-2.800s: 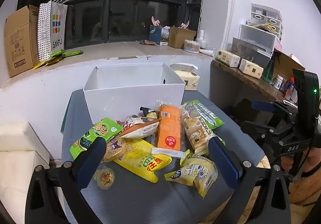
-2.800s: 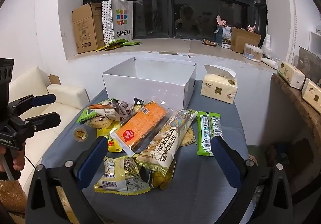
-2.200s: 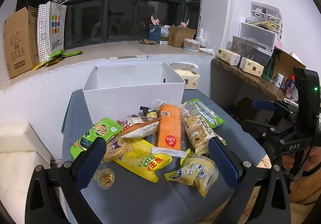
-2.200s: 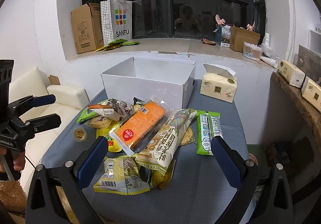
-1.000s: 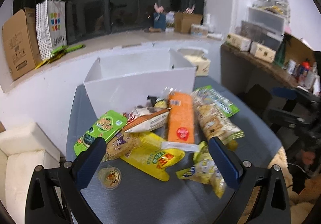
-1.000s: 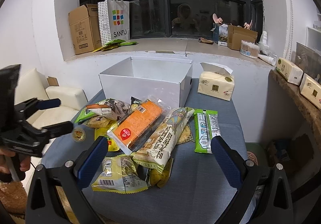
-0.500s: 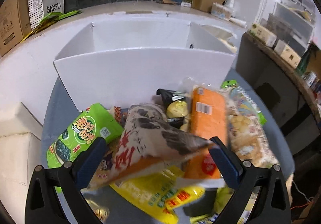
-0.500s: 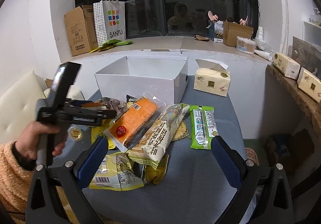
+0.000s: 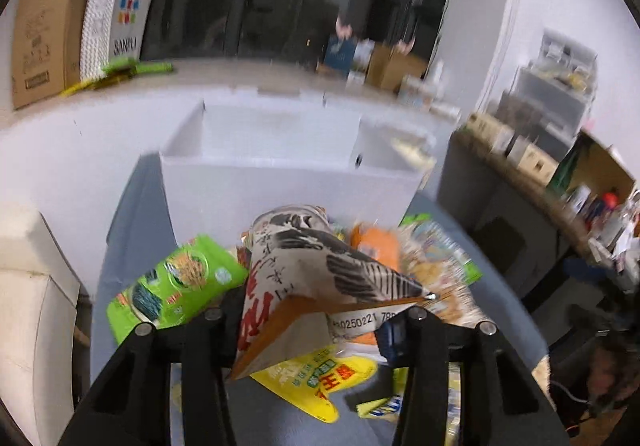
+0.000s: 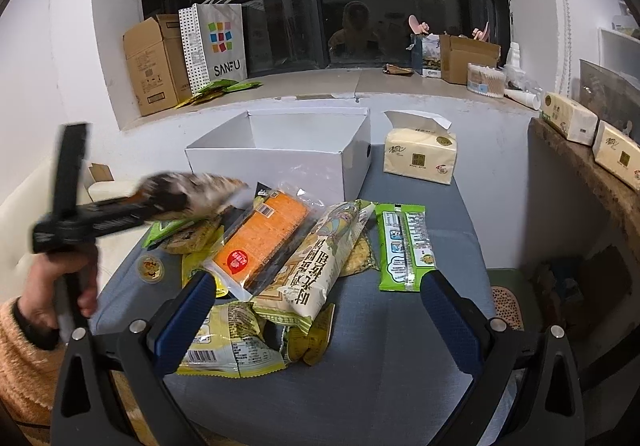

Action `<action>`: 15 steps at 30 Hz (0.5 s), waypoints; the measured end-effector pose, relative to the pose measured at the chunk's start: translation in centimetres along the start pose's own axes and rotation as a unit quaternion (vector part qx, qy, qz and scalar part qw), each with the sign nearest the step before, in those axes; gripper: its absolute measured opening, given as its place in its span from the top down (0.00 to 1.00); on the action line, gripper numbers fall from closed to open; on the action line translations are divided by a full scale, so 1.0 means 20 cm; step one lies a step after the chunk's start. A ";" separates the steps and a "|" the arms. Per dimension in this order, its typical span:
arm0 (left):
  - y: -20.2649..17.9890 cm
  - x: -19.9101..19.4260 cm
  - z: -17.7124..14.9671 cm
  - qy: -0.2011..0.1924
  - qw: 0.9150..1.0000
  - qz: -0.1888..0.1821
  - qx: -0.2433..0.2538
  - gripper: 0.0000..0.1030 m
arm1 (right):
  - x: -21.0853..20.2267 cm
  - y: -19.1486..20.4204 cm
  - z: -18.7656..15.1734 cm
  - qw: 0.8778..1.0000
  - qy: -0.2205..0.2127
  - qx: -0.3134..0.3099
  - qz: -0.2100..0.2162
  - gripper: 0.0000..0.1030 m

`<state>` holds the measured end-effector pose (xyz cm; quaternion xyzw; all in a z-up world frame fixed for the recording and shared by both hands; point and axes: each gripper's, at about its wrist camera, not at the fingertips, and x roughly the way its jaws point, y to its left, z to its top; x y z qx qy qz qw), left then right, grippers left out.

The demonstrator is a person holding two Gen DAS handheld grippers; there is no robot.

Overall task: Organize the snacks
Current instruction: 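Grasp the white-and-black snack bag with the left tool and drop it into the white box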

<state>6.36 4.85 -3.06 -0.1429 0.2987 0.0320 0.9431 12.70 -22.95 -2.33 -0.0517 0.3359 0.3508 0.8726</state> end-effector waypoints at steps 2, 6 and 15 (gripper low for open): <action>0.00 -0.09 0.04 -0.025 1.000 -0.001 0.005 0.50 | 0.01 0.01 0.00 1.000 0.000 -0.002 0.003 0.00; 0.00 -0.19 0.14 -0.061 0.998 0.004 0.020 0.50 | 0.02 0.03 0.01 1.000 -0.001 -0.011 0.000 0.00; 0.10 0.06 0.49 -0.073 0.996 0.029 0.045 0.50 | 0.06 -0.02 0.03 1.000 -0.012 -0.007 0.001 0.00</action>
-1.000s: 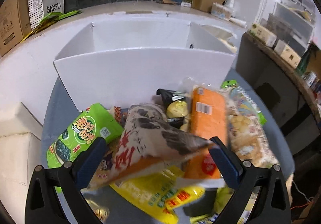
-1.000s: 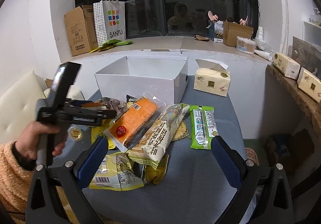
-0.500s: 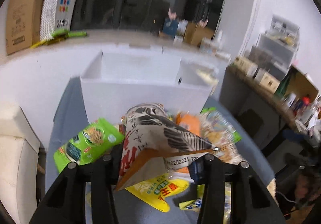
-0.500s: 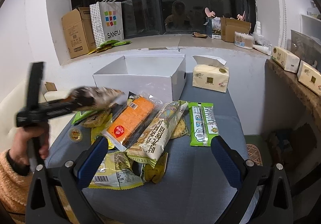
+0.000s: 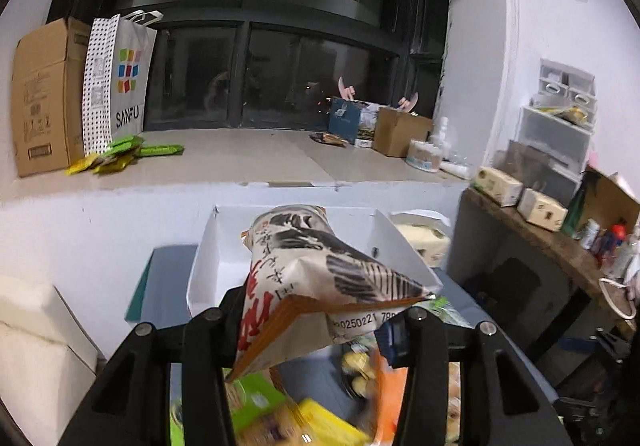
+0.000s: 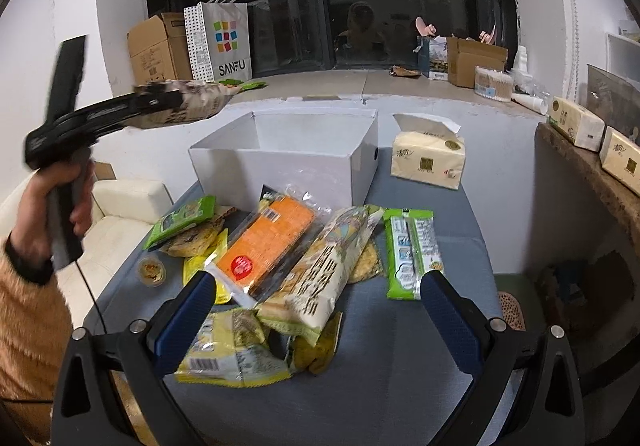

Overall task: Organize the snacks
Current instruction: 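Grasp the white-and-black snack bag with the left tool and drop it into the white box, then grasp the green biscuit pack with the right tool and place it in the box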

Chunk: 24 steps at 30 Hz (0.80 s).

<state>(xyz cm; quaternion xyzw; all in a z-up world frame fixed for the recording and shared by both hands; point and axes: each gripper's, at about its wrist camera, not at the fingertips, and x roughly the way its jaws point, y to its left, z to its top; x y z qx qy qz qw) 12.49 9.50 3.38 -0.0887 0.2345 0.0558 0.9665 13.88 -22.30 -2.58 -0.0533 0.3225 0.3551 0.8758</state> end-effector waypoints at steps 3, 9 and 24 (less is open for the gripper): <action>0.02 0.13 0.05 0.010 1.000 0.002 0.002 0.50 | 0.15 -0.12 0.06 1.000 0.019 0.011 -0.015 0.00; 0.07 0.36 0.13 0.027 1.000 0.013 0.007 0.50 | 0.65 -0.45 0.19 0.990 0.107 0.045 -0.076 0.00; 0.15 0.83 0.18 0.098 0.992 0.063 0.045 0.06 | 1.00 -0.52 0.08 0.980 0.185 0.017 -0.070 0.32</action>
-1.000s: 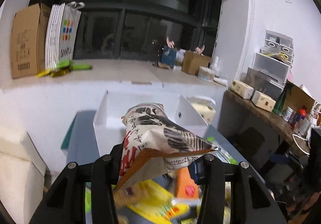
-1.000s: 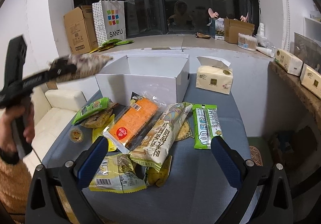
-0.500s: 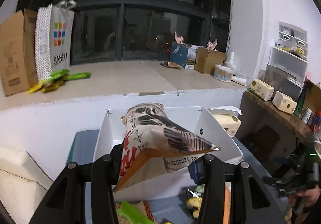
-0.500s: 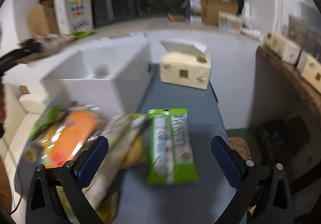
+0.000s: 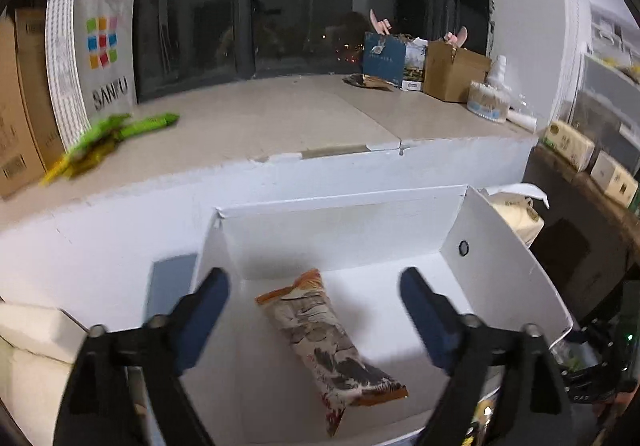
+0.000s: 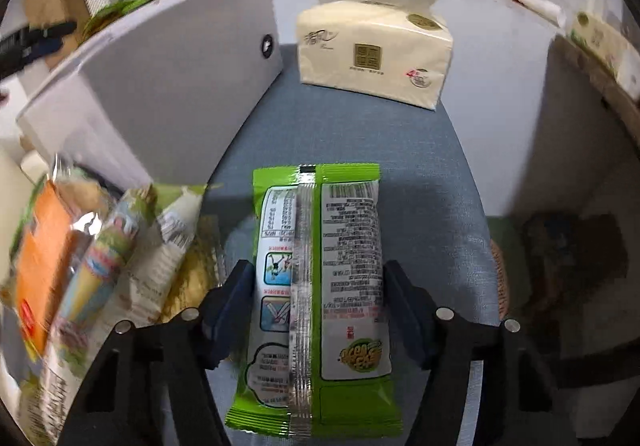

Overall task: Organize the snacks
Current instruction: 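Grasp the green biscuit pack with the right tool and place it in the box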

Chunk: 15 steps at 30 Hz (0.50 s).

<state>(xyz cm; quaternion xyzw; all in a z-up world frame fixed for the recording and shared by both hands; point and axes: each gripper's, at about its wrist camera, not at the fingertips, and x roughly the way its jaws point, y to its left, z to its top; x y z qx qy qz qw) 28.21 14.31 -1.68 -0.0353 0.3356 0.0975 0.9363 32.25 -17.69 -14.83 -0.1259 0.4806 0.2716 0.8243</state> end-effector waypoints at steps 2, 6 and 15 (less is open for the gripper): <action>-0.02 -0.06 0.00 -0.006 1.000 0.002 0.011 0.05 | 0.00 0.03 -0.01 1.000 -0.005 -0.013 -0.003 0.40; -0.03 -0.24 -0.04 -0.018 1.000 -0.016 0.018 0.02 | -0.05 0.02 -0.04 1.000 -0.008 0.002 0.021 0.43; 0.02 -0.67 -0.35 -0.039 0.998 -0.053 0.001 0.00 | -0.65 0.02 0.03 0.988 -0.140 0.021 0.067 0.43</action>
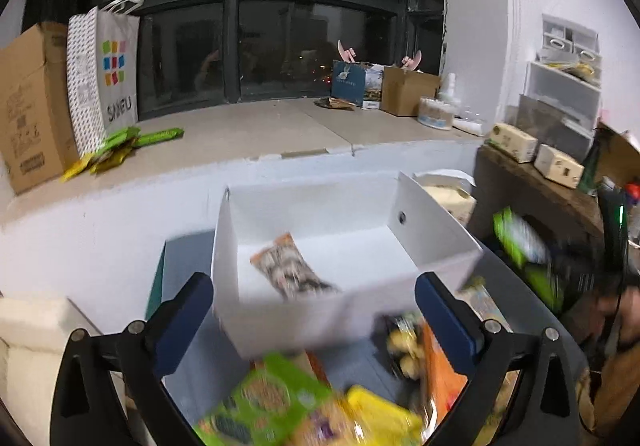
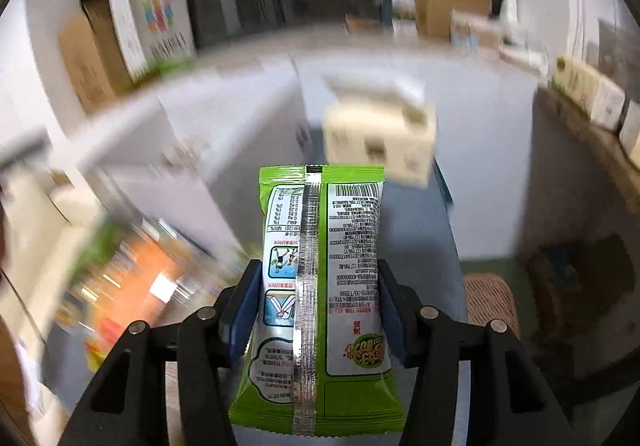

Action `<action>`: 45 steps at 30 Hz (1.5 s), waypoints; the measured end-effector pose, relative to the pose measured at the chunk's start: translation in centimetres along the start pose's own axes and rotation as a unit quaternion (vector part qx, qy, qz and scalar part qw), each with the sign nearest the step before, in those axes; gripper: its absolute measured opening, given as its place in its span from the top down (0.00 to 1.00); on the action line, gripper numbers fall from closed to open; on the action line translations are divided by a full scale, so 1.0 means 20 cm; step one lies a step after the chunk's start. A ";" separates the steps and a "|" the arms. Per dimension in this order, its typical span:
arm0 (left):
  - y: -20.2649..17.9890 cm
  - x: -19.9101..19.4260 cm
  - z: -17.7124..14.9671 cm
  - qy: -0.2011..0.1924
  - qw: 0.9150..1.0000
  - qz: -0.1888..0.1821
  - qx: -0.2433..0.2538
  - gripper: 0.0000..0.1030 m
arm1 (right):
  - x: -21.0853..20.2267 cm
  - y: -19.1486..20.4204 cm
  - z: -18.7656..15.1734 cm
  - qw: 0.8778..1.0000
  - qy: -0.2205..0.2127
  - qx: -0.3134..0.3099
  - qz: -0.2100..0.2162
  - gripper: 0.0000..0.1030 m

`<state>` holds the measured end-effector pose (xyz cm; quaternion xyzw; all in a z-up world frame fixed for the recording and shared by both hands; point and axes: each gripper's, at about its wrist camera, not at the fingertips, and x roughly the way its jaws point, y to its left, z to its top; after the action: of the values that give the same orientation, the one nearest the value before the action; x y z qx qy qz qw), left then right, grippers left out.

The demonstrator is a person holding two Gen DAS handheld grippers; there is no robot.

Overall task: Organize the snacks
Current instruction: 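Grasp the green biscuit pack with the right tool and place it in the box, then carry the green seaweed pack into the box with the left tool while the right tool places the bread bag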

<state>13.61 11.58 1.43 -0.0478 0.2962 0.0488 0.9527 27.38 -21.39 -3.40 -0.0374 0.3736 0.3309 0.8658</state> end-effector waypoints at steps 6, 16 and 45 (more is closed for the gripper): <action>-0.01 -0.13 -0.30 0.015 1.000 0.002 0.002 0.00 | -0.05 0.28 0.32 0.998 -0.047 -0.042 0.019 0.43; 0.07 0.04 -0.58 0.120 0.991 -0.022 0.056 0.00 | 0.57 0.50 0.60 0.997 0.043 -0.069 -0.003 0.41; 0.40 0.36 -0.54 0.159 0.983 -0.092 -0.015 0.32 | 0.11 0.47 0.08 0.999 0.021 -0.028 0.009 0.00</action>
<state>12.49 18.69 -12.04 -0.0959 0.4379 -0.0425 0.8929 23.77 -12.38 -2.03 -0.0652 0.3830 0.3482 0.8531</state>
